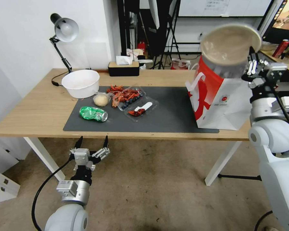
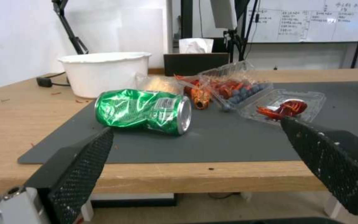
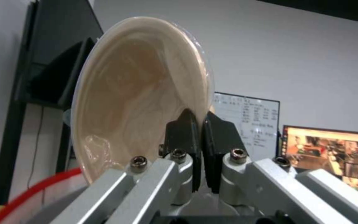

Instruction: Pick up the trash from the table and place it into the takeout bag.

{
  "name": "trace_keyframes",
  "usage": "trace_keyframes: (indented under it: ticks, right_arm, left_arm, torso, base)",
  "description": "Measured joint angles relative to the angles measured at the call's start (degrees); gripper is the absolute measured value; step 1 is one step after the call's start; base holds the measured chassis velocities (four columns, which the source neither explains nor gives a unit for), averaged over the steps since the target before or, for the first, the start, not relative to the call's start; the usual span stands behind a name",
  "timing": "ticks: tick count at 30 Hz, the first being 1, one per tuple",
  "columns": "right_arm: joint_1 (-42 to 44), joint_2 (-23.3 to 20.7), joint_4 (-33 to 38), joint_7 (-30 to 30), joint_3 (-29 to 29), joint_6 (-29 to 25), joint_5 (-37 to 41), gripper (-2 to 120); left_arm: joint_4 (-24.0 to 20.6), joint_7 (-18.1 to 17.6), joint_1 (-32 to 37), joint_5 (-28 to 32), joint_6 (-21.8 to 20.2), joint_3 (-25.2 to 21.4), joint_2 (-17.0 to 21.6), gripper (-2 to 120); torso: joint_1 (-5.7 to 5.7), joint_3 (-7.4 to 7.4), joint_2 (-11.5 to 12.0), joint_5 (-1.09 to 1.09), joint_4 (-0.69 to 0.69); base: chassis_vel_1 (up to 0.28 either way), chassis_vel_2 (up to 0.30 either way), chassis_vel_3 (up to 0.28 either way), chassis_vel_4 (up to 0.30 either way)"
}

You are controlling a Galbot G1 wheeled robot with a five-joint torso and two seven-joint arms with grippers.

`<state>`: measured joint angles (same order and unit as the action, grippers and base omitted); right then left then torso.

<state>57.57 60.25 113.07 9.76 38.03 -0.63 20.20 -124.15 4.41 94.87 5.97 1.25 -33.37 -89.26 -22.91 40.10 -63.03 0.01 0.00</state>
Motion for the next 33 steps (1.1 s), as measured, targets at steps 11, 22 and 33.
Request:
trace_keyframes:
  ticks: [11,22,33]
  right_arm:
    - [0.3,0.1,0.3,2.0,0.5,1.4,1.0,37]
    - [0.4,-0.2,4.0,1.9,-0.5,1.4,12.4,73]
    - [5.6,1.1,15.5,0.6,-9.7,0.7,25.4,100]
  left_arm:
    - [-0.5,0.1,0.3,-0.1,0.0,0.1,0.1,100]
    - [-0.6,0.1,0.5,0.0,-0.1,0.0,0.3,100]
    - [-0.6,0.2,0.2,-0.1,-0.1,0.3,0.2,100]
  torso:
    - [0.00,0.00,0.0,-0.01,0.00]
    - [-0.02,0.00,0.0,-0.02,0.00]
    - [-0.01,0.00,0.0,-0.02,0.00]
  base:
    - [0.000,0.000,0.000,0.000]
    - [0.000,0.000,0.000,0.000]
    - [0.000,0.000,0.000,0.000]
